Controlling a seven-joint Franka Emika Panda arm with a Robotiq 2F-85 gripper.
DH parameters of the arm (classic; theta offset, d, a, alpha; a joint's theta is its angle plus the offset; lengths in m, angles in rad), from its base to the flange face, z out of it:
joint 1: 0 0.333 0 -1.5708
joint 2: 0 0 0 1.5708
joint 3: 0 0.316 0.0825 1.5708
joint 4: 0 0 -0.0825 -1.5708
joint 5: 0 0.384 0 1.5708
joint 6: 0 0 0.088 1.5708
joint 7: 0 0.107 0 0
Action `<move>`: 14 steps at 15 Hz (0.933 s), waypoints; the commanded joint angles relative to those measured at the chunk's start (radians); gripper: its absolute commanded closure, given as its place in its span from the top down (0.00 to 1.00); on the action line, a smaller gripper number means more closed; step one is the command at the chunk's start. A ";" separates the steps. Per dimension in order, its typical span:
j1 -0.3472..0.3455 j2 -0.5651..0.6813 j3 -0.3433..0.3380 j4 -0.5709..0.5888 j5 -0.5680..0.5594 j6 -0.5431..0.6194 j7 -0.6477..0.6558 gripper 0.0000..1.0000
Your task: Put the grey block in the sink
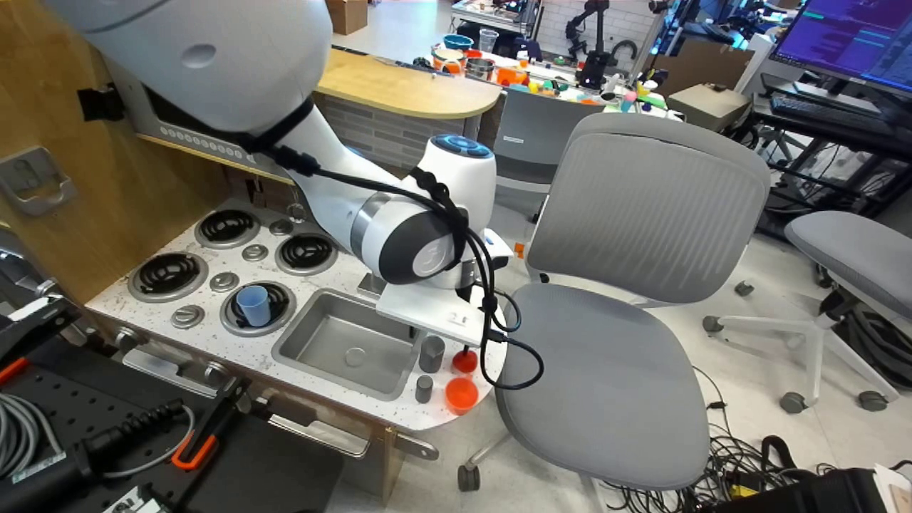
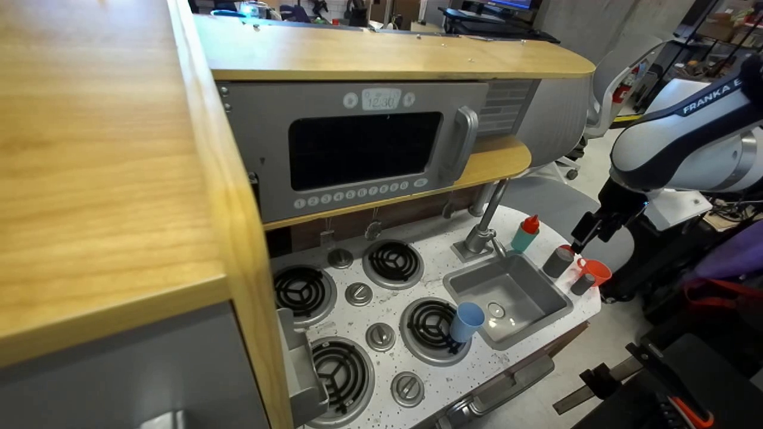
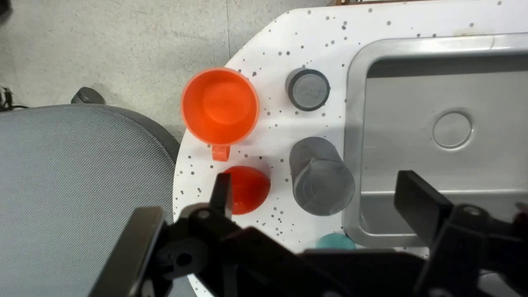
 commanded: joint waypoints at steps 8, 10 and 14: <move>0.031 0.136 -0.016 0.136 -0.058 -0.018 0.112 1.00; 0.044 0.152 -0.021 0.149 -0.062 -0.018 0.128 1.00; 0.068 0.182 -0.033 0.179 -0.072 -0.017 0.157 0.86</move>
